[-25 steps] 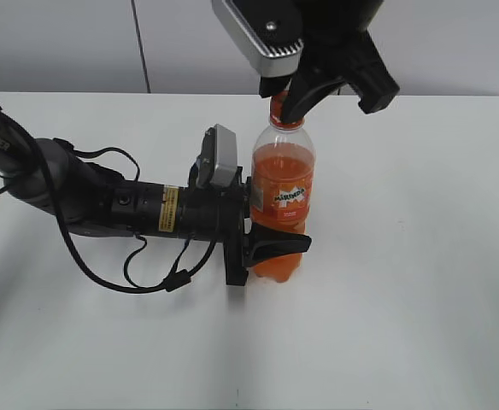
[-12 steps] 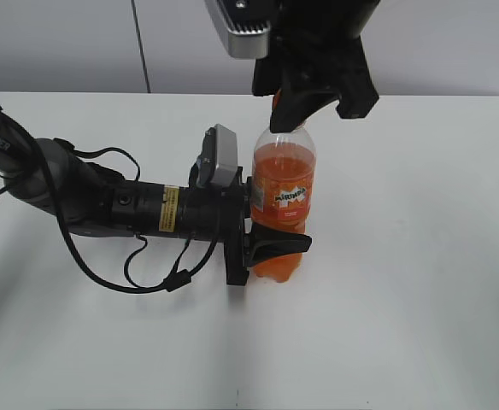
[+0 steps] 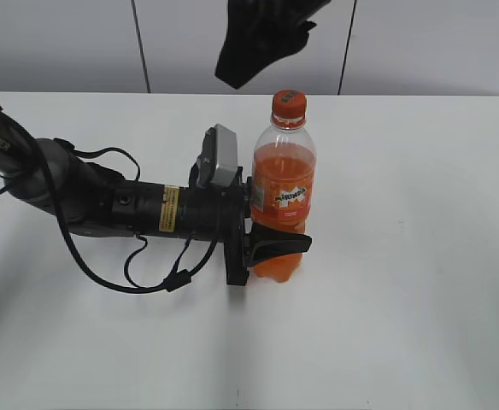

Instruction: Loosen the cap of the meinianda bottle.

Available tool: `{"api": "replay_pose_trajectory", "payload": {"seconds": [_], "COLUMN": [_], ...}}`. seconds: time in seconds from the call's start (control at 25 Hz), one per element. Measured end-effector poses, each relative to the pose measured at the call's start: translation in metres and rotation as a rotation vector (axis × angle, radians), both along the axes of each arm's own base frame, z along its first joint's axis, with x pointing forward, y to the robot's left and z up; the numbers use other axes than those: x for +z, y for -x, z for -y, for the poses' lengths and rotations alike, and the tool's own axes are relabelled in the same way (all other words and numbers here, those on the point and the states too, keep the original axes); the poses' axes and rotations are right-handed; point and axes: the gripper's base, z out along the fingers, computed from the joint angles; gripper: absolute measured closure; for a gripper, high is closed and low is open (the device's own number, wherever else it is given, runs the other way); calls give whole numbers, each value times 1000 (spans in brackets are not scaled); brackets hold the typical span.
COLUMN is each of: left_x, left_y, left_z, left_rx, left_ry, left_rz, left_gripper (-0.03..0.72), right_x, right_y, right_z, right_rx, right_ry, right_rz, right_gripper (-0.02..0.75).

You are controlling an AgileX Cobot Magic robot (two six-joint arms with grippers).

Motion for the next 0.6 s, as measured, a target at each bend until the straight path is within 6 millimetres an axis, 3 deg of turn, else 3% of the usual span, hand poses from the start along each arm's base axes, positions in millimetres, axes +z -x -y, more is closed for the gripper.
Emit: {"api": "replay_pose_trajectory", "payload": {"seconds": [0.4, 0.6], "left_x": [0, -1], "left_y": [0, 0], "left_z": [0, 0], "left_rx": [3, 5], "left_ry": [-6, -7], "left_rz": [0, 0], "left_gripper": [303, 302], "right_x": [0, -1], "right_y": [-9, -10], "right_z": [11, 12], "right_rx": [-739, -917], "right_ry": [-79, -124], "right_rz": [-256, -331], "right_gripper": [386, 386]}}
